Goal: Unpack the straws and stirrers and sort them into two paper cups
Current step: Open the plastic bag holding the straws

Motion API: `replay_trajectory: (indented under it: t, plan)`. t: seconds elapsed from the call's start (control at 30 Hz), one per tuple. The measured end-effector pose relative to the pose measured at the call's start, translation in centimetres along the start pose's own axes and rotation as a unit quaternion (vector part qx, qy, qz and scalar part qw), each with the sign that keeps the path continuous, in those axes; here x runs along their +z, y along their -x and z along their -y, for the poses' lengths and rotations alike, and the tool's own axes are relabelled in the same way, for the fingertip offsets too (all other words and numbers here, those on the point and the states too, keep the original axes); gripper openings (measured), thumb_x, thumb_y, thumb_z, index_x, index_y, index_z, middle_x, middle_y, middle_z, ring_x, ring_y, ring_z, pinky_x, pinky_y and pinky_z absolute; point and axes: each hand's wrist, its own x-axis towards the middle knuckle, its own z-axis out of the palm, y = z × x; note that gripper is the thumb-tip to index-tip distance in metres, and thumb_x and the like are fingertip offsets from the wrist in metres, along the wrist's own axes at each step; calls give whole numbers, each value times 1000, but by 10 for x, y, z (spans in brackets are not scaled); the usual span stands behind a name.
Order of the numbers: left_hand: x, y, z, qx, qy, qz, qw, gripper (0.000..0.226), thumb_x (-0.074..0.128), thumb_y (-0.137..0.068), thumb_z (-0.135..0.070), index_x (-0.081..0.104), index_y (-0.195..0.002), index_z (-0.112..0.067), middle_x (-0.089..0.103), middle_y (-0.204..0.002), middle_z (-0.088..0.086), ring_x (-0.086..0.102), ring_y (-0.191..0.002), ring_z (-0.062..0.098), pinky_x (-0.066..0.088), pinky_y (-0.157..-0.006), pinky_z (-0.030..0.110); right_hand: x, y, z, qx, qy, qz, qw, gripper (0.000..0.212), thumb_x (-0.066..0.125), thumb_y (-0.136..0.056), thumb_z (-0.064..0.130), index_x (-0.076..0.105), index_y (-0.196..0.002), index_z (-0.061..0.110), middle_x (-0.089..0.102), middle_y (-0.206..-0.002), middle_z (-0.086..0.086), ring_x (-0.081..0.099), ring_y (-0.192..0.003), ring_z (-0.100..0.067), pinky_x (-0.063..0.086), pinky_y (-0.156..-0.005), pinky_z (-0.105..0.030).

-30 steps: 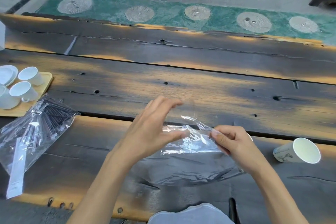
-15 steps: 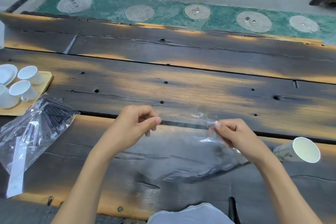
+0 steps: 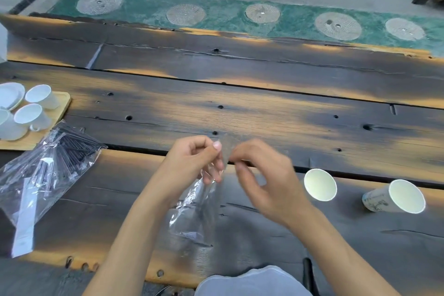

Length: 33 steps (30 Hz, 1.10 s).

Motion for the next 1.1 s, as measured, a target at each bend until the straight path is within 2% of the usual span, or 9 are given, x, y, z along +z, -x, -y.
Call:
replay_trajectory:
  t: [0.23,0.37,0.53,0.67,0.77,0.87,0.93,1.03,1.1]
  plan:
    - [-3,-8,-9,32,-145,20,989,31,59,-98,-16,61,-76,5,56,-54,4,47,-48,10,38,-47,19,13,2,-5,-74,125,165,976,38,40,-77,-6,68,-100,3,66,-108,-8,60,-101,-27,39,-102,-42]
    - [-12,-17,-15,42,-299,28,953,29,66,-93,-28,67,-67,-13,59,-54,-1,49,-51,10,41,-55,27,14,-5,-7,-66,225,274,933,42,41,-73,-1,63,-107,9,59,-102,-5,54,-86,-27,42,-83,-35]
    - [-11,-31,-28,48,-423,27,905,28,71,-88,-31,67,-67,-13,53,-55,-6,41,-49,4,33,-48,19,18,-4,-9,-30,284,346,894,19,42,-80,4,60,-82,10,58,-85,-8,53,-77,-30,44,-77,-42]
    - [-10,-43,-35,49,-405,64,911,25,74,-87,-29,65,-67,-16,53,-52,-10,42,-42,0,36,-46,21,17,0,-5,-114,303,428,844,30,35,-82,17,64,-82,9,64,-94,-11,59,-89,-33,42,-95,-42]
    - [-14,-50,-39,35,-374,58,925,19,78,-83,-21,68,-70,-13,55,-55,-9,45,-45,0,39,-49,20,6,3,-9,-110,312,468,819,37,47,-88,47,63,-80,15,66,-75,-4,64,-70,-29,47,-75,-37]
    - [-19,-51,-42,11,-268,96,959,13,81,-78,-5,71,-87,-3,66,-71,8,57,-57,9,51,-55,24,8,5,-13,-130,311,422,841,19,70,-77,31,58,-70,17,61,-61,0,60,-55,-27,39,-54,-30]
    - [-26,-49,-40,10,-201,139,970,32,81,-75,2,71,-104,-7,72,-96,13,67,-74,16,58,-73,24,8,-1,-18,-77,255,366,892,13,60,-84,22,57,-73,15,63,-67,-5,61,-57,-31,37,-50,-30]
    - [-41,-45,-24,52,-110,124,985,41,78,-81,-6,67,-119,-15,70,-118,8,70,-102,21,56,-92,31,-3,-13,-28,55,185,328,925,31,38,-100,36,58,-90,14,67,-86,-9,64,-79,-35,52,-65,-44]
    - [-53,-44,-4,72,-50,43,995,29,68,-91,-19,66,-120,-17,70,-119,7,69,-107,23,54,-94,33,-14,-19,-30,151,107,297,937,28,43,-101,32,60,-88,14,70,-81,-5,66,-77,-27,54,-69,-45]
